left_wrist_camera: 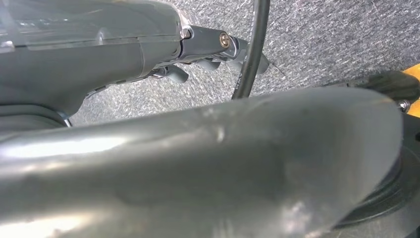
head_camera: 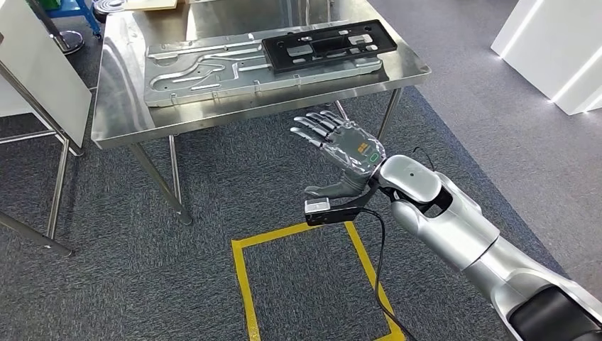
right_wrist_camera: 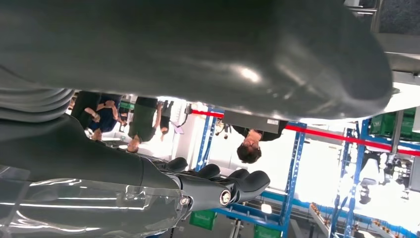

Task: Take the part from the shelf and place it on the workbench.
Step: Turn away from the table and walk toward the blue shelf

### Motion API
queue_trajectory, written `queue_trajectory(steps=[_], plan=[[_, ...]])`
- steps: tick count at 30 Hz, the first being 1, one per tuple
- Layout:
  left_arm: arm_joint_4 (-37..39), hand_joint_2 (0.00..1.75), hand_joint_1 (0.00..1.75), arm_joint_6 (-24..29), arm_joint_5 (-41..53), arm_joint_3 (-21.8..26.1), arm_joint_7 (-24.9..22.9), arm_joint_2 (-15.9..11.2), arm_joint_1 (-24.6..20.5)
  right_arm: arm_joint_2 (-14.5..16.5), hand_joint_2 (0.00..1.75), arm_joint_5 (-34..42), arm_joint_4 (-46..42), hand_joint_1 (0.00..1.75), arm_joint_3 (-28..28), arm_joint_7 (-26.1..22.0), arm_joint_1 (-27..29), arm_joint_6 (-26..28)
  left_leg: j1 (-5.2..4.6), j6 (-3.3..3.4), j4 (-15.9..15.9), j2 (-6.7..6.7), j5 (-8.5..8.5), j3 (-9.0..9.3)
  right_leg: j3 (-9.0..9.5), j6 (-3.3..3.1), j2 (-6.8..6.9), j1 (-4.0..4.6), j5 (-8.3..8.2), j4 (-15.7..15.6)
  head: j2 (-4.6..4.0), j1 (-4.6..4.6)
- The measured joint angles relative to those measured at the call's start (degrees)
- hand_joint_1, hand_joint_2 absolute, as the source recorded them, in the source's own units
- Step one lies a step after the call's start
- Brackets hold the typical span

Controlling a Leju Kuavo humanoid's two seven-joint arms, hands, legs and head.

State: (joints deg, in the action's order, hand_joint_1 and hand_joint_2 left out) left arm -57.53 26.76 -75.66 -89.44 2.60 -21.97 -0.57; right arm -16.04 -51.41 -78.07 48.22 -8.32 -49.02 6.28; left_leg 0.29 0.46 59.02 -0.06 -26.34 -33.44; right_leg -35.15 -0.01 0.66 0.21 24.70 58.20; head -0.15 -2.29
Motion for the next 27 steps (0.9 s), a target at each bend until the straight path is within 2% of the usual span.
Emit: queue_trajectory(steps=[3, 5, 7, 9, 10, 11, 12, 13, 15, 16, 17, 19, 20, 21, 23, 25, 26, 27], plan=[[0.04, 0.0, 0.0, -0.12, 0.02, 0.0, 0.0, 0.01, 0.01, 0.01, 0.0, 0.03, 0.04, 0.0, 0.0, -0.14, -0.11, 0.1, -0.04, 0.28, -0.14, -0.08, 0.2, -0.13, 0.03, 0.26, 0.18, -0.08, -0.16, -0.07, 0.0, 0.0], [0.05, 0.0, 0.0, -0.26, 0.02, 0.0, 0.0, 0.03, -0.04, -0.02, 0.0, 0.04, 0.04, 0.0, 0.0, -0.13, -0.28, 0.09, 0.34, 0.68, -0.88, -0.2, 0.8, 0.11, -0.17, 0.64, 0.12, -0.11, 0.53, 0.53, 0.0, 0.01], [0.07, 0.0, 0.0, -0.41, 0.01, 0.0, -0.01, 0.05, -0.13, -0.13, 0.0, 0.04, 0.04, 0.0, 0.01, -0.11, -0.48, 0.08, 0.74, 1.02, -1.58, -0.39, 1.45, 0.19, -1.85, 1.1, -0.23, -0.32, 3.62, 4.55, 0.0, 0.01], [0.09, 0.0, 0.0, -0.59, 0.02, 0.0, -0.01, 0.09, -0.19, -0.25, 0.0, 0.05, 0.11, 0.0, 0.03, -0.11, -0.44, 0.09, 0.8, 1.03, -1.65, -0.84, 1.73, -0.17, -4.86, 1.51, -0.42, -0.78, 7.54, 11.71, 0.0, 0.0], [0.1, 0.0, 0.0, -0.68, 0.03, 0.0, -0.01, 0.12, -0.2, -0.3, 0.0, 0.07, 0.19, 0.0, 0.04, -0.13, -0.32, 0.11, 0.87, 0.92, -1.61, -1.18, 1.83, -0.36, -5.91, 1.72, -0.42, -1.07, 8.5, 14.41, 0.0, 0.0], [0.11, 0.0, 0.0, -0.74, 0.04, -0.01, 0.0, 0.15, -0.19, -0.36, 0.0, 0.08, 0.29, 0.0, 0.05, -0.14, -0.21, 0.11, 0.99, 0.76, -1.54, -1.6, 1.91, -0.51, -6.03, 1.9, -0.43, -1.36, 8.32, 15.14, 0.0, 0.0], [0.13, 0.0, 0.0, -0.79, 0.04, -0.02, 0.0, 0.17, -0.18, -0.4, 0.0, 0.1, 0.38, 0.0, 0.06, -0.16, -0.16, 0.12, 1.17, 0.52, -1.43, -2.05, 1.97, -0.62, -5.06, 2.09, -0.51, -1.64, 7.14, 13.73, 0.0, 0.0], [0.14, 0.0, 0.0, -0.82, 0.04, -0.02, 0.0, 0.19, -0.18, -0.43, 0.0, 0.11, 0.44, 0.0, 0.07, -0.17, -0.15, 0.13, 1.37, 0.2, -1.26, -2.51, 1.96, -0.7, -3.08, 2.31, -0.89, -1.97, 5.28, 10.36, 0.0, 0.0], [0.18, 0.0, 0.0, -0.88, 0.04, -0.03, 0.01, 0.21, -0.29, -0.5, 0.0, 0.11, 0.53, 0.0, 0.06, -0.19, -0.23, 0.18, 1.61, -0.67, -0.78, -3.43, 1.88, -1.04, 0.85, 2.67, -2.97, -2.44, 3.03, 3.24, 0.0, -0.01], [0.21, 0.0, 0.0, -0.9, 0.03, -0.03, 0.04, 0.22, -0.34, -0.55, 0.0, 0.11, 0.58, 0.0, 0.05, -0.21, -0.24, 0.23, 1.63, -1.18, -0.61, -3.87, 1.94, -1.31, 1.84, 2.62, -3.7, -2.47, 2.71, 1.24, 0.0, 0.0], [0.23, 0.0, 0.0, -0.92, 0.03, -0.05, 0.07, 0.23, -0.37, -0.59, 0.0, 0.11, 0.63, 0.0, 0.05, -0.24, -0.24, 0.29, 1.67, -1.67, -0.64, -4.32, 2.09, -1.57, 2.04, 2.38, -4.06, -2.32, 2.94, 0.65, 0.0, 0.0], [0.25, 0.0, 0.0, -0.95, 0.01, -0.17, 0.13, 0.27, -0.31, -0.64, 0.0, 0.11, 0.68, 0.0, 0.06, -0.3, -0.29, 0.37, 1.86, -2.52, -0.88, -4.96, 2.44, -1.93, 1.85, 1.43, -3.01, -2.05, 2.68, 0.62, 0.0, 0.01], [0.25, 0.0, 0.0, -0.95, 0.01, -0.24, 0.13, 0.29, -0.27, -0.64, 0.0, 0.11, 0.69, 0.0, 0.07, -0.32, -0.33, 0.39, 1.93, -2.76, -0.55, -4.48, 2.17, -2.17, 1.87, 0.91, -2.51, -2.03, 2.52, 0.5, 0.0, 0.0], [0.25, 0.0, 0.0, -0.95, 0.0, -0.3, 0.13, 0.3, -0.27, -0.64, 0.0, 0.11, 0.69, 0.0, 0.07, -0.34, -0.4, 0.43, 1.93, -2.88, 0.77, -3.51, 1.25, -2.77, 1.89, 0.33, -1.95, -2.0, 2.36, 0.32, 0.0, 0.0], [0.26, 0.0, 0.0, -0.95, -0.01, -0.34, 0.11, 0.31, -0.34, -0.64, 0.0, 0.1, 0.72, 0.0, 0.07, -0.41, -0.42, 0.42, 1.84, -2.83, 6.99, -1.21, -2.43, -5.42, 1.83, -0.52, -0.81, -1.59, 2.23, 0.2, 0.0, -0.01], [0.3, 0.0, 0.0, -0.92, -0.07, -0.35, 0.1, 0.31, -0.44, -0.66, 0.0, -0.06, 0.77, 0.0, 0.08, -0.47, -0.29, 0.09, 1.72, -2.68, 14.34, -0.51, -5.75, -8.49, 1.62, -0.96, 0.41, -0.94, 2.23, 0.3, 0.0, -0.01], [0.31, 0.0, 0.0, -0.91, -0.11, -0.35, 0.1, 0.31, -0.45, -0.65, 0.0, -0.17, 0.78, 0.0, 0.09, -0.49, -0.2, -0.09, 1.61, -2.52, 15.89, -0.43, -6.08, -8.97, 1.54, -1.08, 1.02, -0.65, 2.25, 0.36, 0.0, 0.0], [0.32, 0.0, 0.0, -0.9, -0.16, -0.36, 0.1, 0.31, -0.43, -0.64, 0.0, -0.28, 0.77, 0.0, 0.09, -0.51, -0.14, -0.21, 1.43, -2.26, 15.12, -0.33, -5.33, -8.28, 1.51, -1.17, 1.61, -0.39, 2.28, 0.43, 0.0, 0.0]])
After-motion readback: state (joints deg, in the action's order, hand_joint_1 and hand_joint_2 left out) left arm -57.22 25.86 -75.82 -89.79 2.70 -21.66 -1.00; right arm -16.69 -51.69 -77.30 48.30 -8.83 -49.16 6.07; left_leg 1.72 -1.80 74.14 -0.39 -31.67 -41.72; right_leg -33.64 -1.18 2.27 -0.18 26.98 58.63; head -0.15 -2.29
